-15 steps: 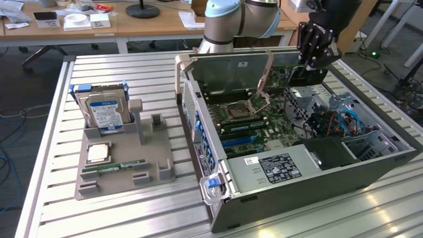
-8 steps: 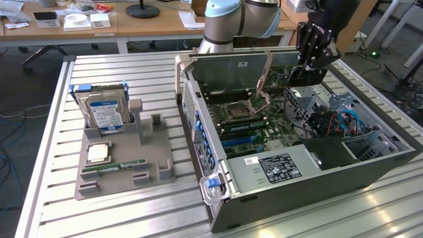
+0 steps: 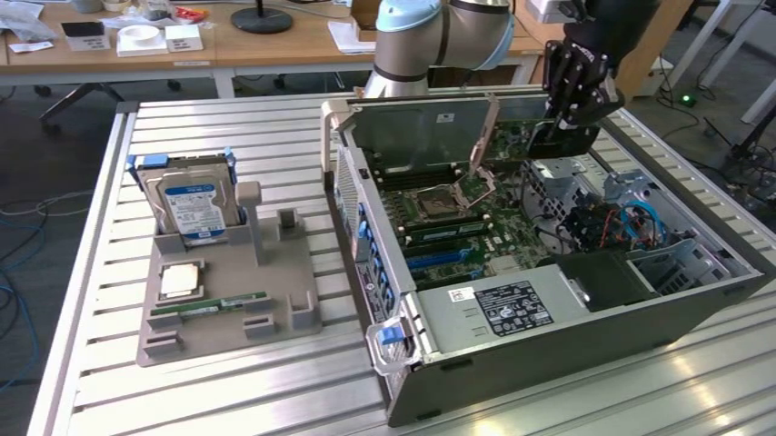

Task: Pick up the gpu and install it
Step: 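Insert the gpu into the slot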

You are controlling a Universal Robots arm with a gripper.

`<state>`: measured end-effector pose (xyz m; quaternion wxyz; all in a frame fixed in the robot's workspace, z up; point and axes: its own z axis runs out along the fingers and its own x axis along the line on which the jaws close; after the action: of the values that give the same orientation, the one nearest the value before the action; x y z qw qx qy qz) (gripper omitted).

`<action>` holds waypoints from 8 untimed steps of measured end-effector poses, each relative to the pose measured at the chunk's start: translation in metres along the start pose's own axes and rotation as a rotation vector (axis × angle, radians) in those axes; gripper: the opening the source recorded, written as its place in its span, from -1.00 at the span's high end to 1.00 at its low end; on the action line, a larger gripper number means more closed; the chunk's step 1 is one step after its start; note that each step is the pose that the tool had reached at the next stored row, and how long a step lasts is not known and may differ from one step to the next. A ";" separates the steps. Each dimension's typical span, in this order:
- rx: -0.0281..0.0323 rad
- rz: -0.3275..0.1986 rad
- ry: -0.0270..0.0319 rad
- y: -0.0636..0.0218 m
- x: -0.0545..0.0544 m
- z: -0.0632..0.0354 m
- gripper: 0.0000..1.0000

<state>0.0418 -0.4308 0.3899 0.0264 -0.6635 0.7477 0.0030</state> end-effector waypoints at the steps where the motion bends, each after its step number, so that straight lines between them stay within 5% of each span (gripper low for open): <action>1: 0.0000 0.000 0.0000 0.0000 0.000 0.0002 0.47; 8: 0.0005 -0.001 0.0000 0.0016 0.000 0.0016 0.47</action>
<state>0.0402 -0.4309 0.3882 0.0265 -0.6638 0.7474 0.0028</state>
